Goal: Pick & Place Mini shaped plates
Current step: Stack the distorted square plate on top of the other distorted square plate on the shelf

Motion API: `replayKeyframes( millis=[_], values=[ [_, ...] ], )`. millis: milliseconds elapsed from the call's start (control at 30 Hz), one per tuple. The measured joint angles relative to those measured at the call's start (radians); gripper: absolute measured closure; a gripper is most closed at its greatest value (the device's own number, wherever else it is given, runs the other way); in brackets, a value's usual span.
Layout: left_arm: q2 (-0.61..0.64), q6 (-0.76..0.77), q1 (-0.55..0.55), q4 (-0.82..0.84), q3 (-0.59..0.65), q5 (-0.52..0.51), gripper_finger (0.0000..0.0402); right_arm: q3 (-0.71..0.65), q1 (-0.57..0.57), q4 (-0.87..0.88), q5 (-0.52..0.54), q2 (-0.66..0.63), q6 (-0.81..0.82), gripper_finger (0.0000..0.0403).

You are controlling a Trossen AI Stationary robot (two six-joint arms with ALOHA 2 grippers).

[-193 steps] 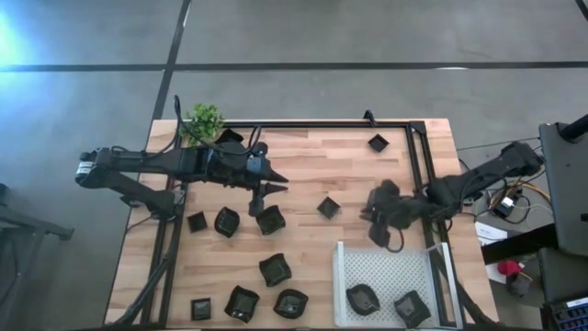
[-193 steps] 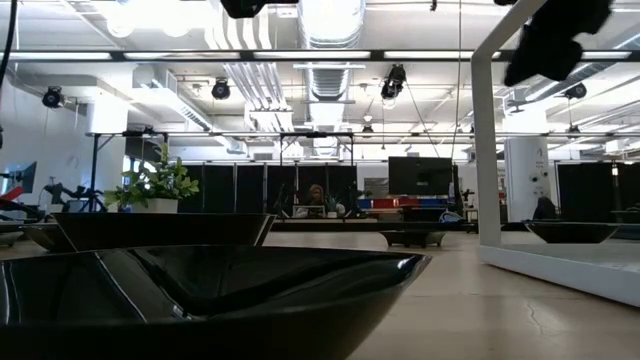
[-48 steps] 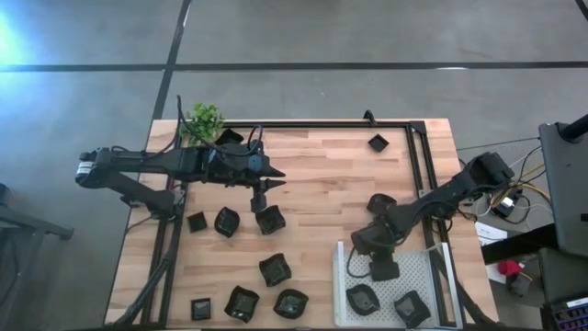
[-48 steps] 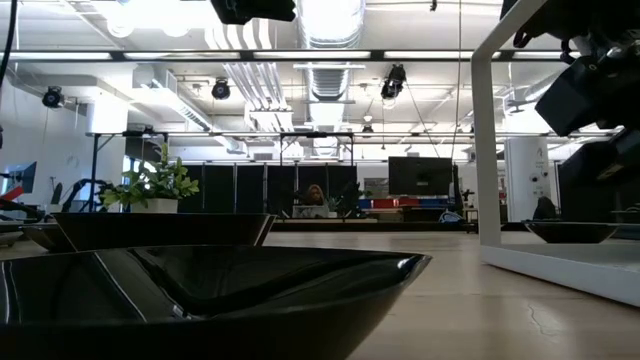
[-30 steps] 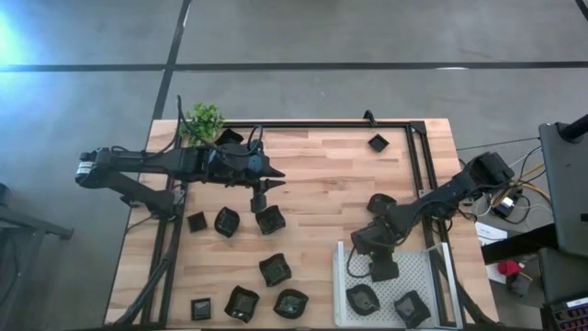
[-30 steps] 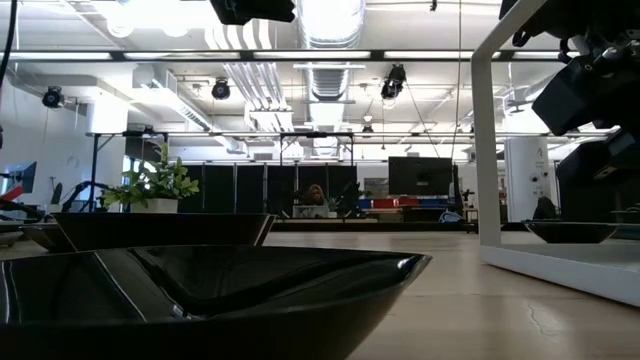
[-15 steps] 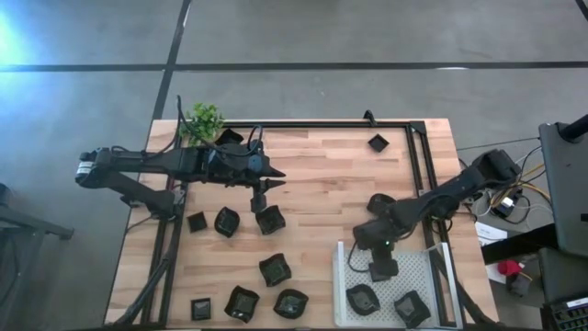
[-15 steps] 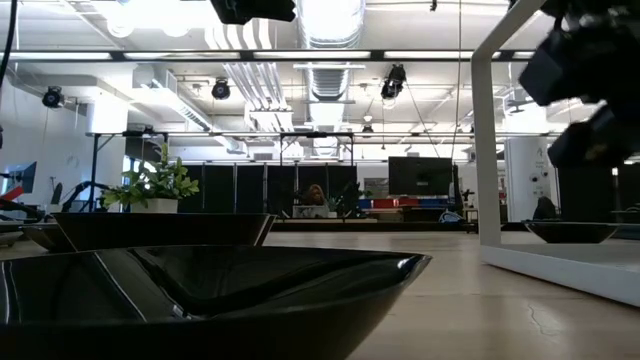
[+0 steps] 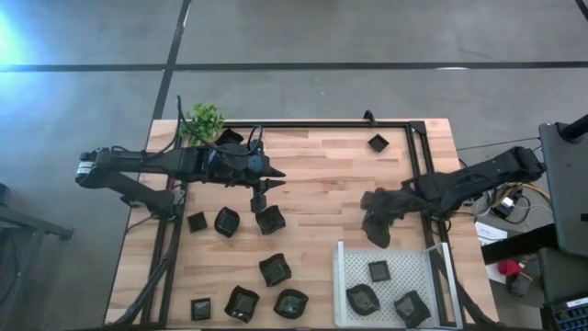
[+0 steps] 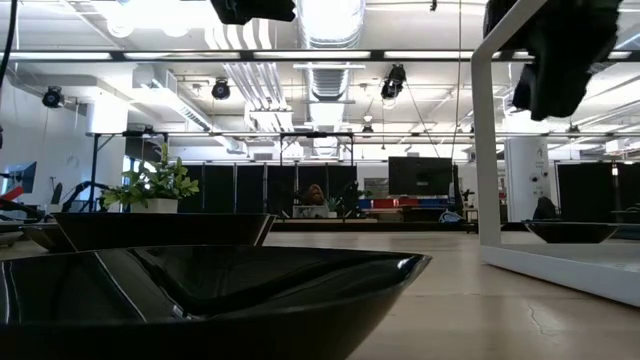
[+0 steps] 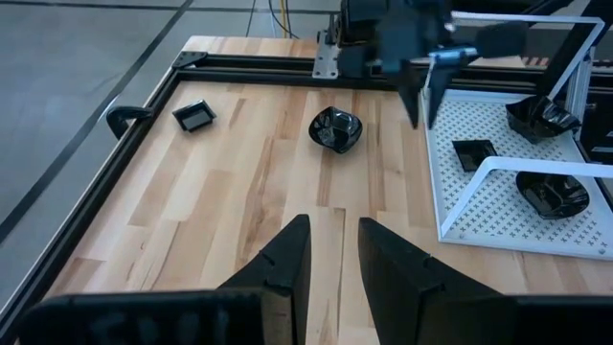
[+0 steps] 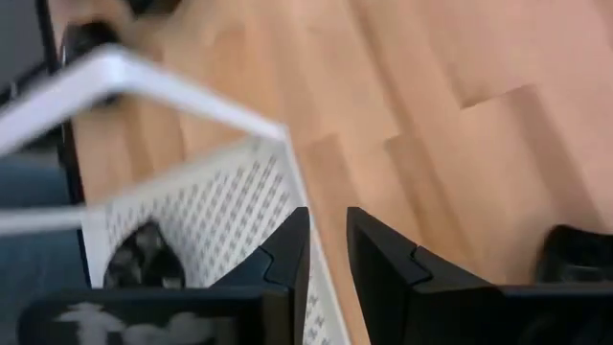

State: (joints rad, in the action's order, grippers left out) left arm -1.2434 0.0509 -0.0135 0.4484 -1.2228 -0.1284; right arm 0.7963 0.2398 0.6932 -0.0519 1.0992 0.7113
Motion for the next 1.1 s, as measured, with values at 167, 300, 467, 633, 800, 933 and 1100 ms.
replayKeyframes(
  millis=[167, 300, 467, 633, 800, 933, 1100],
  values=[
    [0.000, 0.000, -0.001, 0.000, 0.000, 0.000, 0.0316, -0.001, -0.070, 0.102, 0.029, -0.032, 0.065, 0.0333],
    [0.000, 0.001, -0.001, 0.000, 0.000, 0.000, 0.0316, -0.002, -0.139, 0.177, 0.030, -0.032, 0.109, 0.0335],
    [0.000, 0.001, -0.001, 0.000, 0.000, 0.000, 0.0316, -0.002, -0.241, 0.176, 0.042, -0.031, 0.104, 0.0332],
    [0.000, 0.004, -0.001, 0.000, 0.000, 0.000, 0.0316, -0.002, -0.366, 0.176, 0.088, -0.033, 0.101, 0.0337],
    [0.000, 0.010, 0.000, 0.010, 0.000, 0.000, 0.0316, -0.002, -0.467, 0.175, 0.098, -0.032, 0.056, 0.0334],
    [0.000, 0.023, 0.000, 0.093, 0.000, 0.000, 0.0316, -0.002, -0.502, 0.173, 0.097, -0.032, 0.008, 0.0330],
    [-0.008, 0.099, 0.001, 0.243, 0.004, 0.000, 0.0316, -0.002, -0.509, 0.165, 0.097, -0.032, -0.015, 0.0328]
  ],
)
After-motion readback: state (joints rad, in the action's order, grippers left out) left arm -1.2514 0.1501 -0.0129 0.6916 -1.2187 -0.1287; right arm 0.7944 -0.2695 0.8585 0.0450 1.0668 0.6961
